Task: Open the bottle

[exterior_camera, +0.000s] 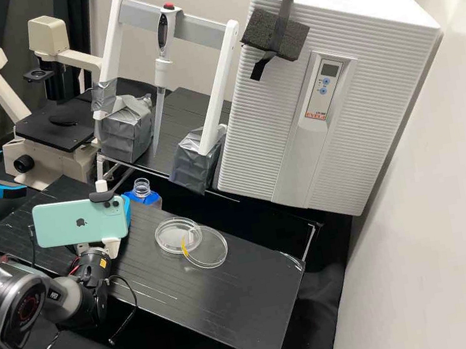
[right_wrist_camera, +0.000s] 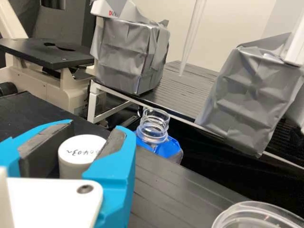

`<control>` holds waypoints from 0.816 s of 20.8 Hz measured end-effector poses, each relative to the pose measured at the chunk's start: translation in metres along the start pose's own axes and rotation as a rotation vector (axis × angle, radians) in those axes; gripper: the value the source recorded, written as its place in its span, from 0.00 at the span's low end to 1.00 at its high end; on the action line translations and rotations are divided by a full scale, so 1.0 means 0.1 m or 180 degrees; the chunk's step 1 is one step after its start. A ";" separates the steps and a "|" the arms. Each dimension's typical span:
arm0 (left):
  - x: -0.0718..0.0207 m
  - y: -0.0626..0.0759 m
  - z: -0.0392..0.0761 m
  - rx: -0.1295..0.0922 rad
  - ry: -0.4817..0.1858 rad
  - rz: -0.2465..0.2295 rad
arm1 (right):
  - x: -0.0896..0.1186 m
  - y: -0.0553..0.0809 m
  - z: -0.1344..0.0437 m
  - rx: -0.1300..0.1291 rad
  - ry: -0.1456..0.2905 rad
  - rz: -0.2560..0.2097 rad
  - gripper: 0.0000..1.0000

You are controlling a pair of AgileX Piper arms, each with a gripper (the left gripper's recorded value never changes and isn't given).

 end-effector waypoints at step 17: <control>-0.003 0.01 0.00 0.0009 -0.0003 0.0011 | -0.08 0.11 -0.14 -0.0121 -0.0052 0.0512 1.00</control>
